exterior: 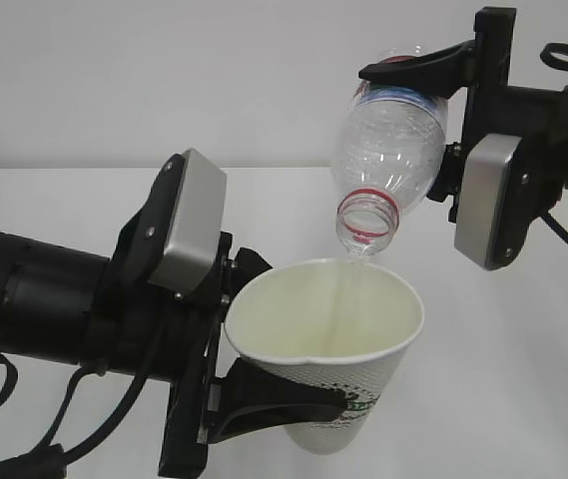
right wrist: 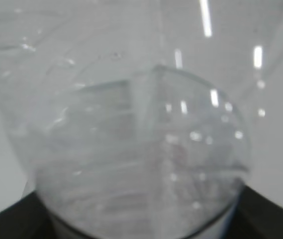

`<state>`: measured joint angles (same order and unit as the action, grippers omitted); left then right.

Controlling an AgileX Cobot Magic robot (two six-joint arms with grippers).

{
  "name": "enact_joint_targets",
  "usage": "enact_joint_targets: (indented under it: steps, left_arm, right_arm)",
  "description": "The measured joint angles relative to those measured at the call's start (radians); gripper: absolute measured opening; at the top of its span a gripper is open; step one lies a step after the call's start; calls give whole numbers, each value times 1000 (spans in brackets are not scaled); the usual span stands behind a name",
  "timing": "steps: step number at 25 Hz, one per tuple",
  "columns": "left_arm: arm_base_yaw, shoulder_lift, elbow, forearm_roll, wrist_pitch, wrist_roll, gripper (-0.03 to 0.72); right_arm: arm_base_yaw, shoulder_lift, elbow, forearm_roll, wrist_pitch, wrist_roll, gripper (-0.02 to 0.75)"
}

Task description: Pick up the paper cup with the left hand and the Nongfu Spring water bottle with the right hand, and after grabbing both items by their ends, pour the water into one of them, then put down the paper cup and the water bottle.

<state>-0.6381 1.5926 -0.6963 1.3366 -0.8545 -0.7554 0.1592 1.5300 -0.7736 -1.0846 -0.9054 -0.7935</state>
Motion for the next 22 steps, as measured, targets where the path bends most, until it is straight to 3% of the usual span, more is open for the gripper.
enact_joint_targets:
  steps: [22]
  left_arm:
    - [0,0,0,0,8,0,464]
  right_arm:
    - [0,0,0,0,0,-4,484]
